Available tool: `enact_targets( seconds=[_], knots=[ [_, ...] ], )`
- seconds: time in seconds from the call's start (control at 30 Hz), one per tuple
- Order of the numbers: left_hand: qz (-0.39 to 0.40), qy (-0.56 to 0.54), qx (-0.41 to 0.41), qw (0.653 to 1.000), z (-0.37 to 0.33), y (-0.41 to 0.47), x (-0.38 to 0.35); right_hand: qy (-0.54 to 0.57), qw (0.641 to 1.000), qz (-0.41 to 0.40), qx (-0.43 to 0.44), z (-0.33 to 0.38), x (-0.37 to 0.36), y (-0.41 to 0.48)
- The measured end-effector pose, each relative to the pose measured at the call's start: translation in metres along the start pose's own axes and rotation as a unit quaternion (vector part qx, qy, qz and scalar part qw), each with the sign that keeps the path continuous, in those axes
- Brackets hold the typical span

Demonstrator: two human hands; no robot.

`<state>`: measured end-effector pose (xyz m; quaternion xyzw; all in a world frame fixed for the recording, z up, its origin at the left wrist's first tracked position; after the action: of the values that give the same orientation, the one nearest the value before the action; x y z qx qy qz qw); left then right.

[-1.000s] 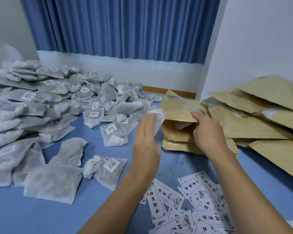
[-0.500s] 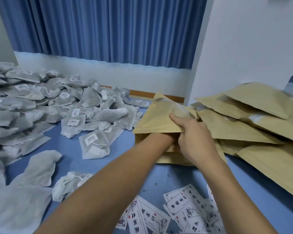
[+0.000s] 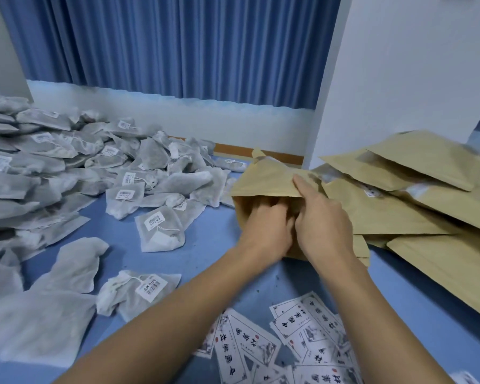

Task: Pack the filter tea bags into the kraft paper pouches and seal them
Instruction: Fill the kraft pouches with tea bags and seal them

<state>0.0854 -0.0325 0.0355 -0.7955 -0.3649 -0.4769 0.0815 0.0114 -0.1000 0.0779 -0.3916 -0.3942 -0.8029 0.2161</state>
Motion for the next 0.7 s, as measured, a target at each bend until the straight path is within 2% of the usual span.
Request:
enact_targets(
  seconds=[0.07, 0.1, 0.13, 0.17, 0.2, 0.23, 0.3, 0.33, 0.37, 0.43, 0.47, 0.53, 0.57, 0.6, 0.63, 0.7],
  knots=[
    [-0.153, -0.033, -0.135, 0.978, -0.012, -0.041, 0.02, -0.004, 1.0, -0.01, -0.007, -0.004, 0.006, 0.005],
    [-0.212, -0.07, -0.167, 0.96, -0.012, -0.064, 0.027, -0.004, 1.0, -0.013, -0.013, -0.006, 0.009, 0.007],
    [-0.236, -0.12, -0.17, 0.949, -0.004, -0.08, 0.027, 0.0, 1.0, -0.017, -0.016, -0.008, 0.013, 0.009],
    [-0.23, -0.183, -0.123, 0.948, 0.007, -0.084, 0.024, 0.005, 1.0, -0.022, -0.015, -0.008, 0.018, 0.011],
    [-0.189, -0.275, -0.041, 0.942, 0.021, -0.082, 0.012, 0.011, 0.999, -0.028, -0.011, -0.007, 0.022, 0.012],
    [-0.129, -0.365, 0.06, 0.92, 0.031, -0.083, -0.002, 0.018, 0.999, -0.034, -0.003, -0.006, 0.027, 0.013],
    [-0.019, -0.521, 0.239, 0.819, 0.043, -0.088, -0.029, 0.04, 0.998, -0.037, 0.014, -0.001, 0.034, 0.013],
    [0.008, -0.574, 0.274, 0.772, 0.043, -0.089, -0.034, 0.05, 0.998, -0.034, 0.025, 0.002, 0.037, 0.013],
    [0.011, -0.616, 0.275, 0.738, 0.041, -0.086, -0.033, 0.057, 0.997, -0.03, 0.044, 0.003, 0.04, 0.01],
    [0.023, -0.679, 0.232, 0.696, 0.036, -0.074, -0.026, 0.058, 0.992, 0.015, 0.113, 0.008, 0.038, 0.0],
    [0.053, -0.704, 0.214, 0.675, 0.031, -0.07, -0.026, 0.046, 0.984, 0.078, 0.154, 0.012, 0.028, -0.011],
    [0.102, -0.744, 0.208, 0.626, 0.02, -0.067, -0.028, -0.025, 0.938, 0.257, 0.232, 0.015, -0.007, -0.043],
    [0.097, -0.751, 0.23, 0.612, 0.021, -0.067, -0.031, -0.048, 0.916, 0.316, 0.242, 0.01, -0.02, -0.057],
    [0.071, -0.743, 0.258, 0.614, 0.026, -0.068, -0.035, -0.034, 0.917, 0.323, 0.234, 0.004, -0.024, -0.065],
    [0.04, -0.73, 0.275, 0.625, 0.031, -0.07, -0.037, 0.017, 0.938, 0.275, 0.212, -0.002, -0.017, -0.067],
    [-0.011, -0.712, 0.269, 0.648, 0.036, -0.074, -0.035, 0.132, 0.981, 0.06, 0.125, -0.02, 0.021, -0.064]
  ],
)
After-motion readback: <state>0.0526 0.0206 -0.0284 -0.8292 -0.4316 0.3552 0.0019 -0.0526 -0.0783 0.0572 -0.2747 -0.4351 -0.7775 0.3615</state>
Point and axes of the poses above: each hand's wrist, its own y-axis towards the middle knuckle, its own x-axis out of the back of the hand, z = x × y, the point moved 8 cm from there along y, towards the middle knuckle, and after that the axes turned 2 degrees about z, right-handed, at the moved point
